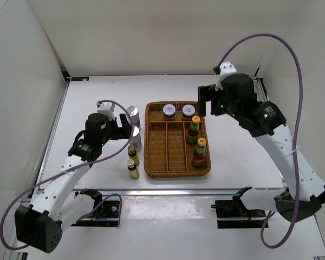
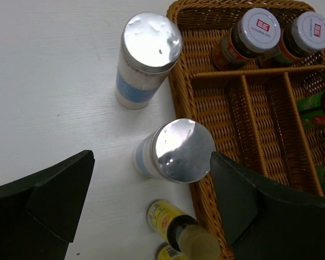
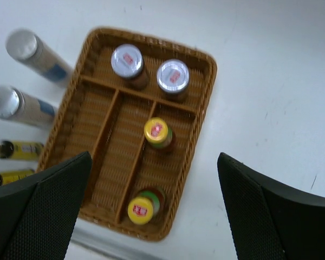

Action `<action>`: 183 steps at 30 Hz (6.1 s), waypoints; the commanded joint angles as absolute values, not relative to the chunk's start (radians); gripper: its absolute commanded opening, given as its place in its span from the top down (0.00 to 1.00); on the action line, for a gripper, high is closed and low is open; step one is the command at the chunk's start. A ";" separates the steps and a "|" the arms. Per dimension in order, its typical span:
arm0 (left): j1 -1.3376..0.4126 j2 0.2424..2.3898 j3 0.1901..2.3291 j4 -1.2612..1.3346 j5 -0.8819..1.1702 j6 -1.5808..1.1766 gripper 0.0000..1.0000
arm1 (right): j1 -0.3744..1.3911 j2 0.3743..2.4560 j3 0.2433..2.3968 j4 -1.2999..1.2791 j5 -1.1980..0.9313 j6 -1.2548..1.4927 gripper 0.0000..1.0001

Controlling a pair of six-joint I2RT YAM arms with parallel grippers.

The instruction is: Organize the condiment bottles

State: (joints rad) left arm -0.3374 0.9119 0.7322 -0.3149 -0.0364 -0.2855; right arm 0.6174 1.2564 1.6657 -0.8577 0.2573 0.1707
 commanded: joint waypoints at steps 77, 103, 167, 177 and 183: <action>-0.778 1.727 1.503 -0.342 0.014 -0.120 0.70 | 0.618 0.919 1.457 -1.095 0.411 0.147 0.00; -0.459 1.330 1.172 -0.316 -0.173 -0.012 0.00 | 0.618 0.928 1.466 -1.105 0.402 0.147 0.00; -0.770 1.120 1.143 -0.304 0.162 -0.064 0.89 | 0.618 0.855 1.497 -1.161 0.400 0.195 0.00; -0.965 1.333 1.166 -0.295 -0.075 -0.077 0.89 | 0.618 0.845 1.506 -1.180 0.410 0.195 0.00; -0.965 1.430 1.167 -0.285 -0.104 -0.087 0.89 | 0.618 0.845 1.525 -1.203 0.430 0.186 0.00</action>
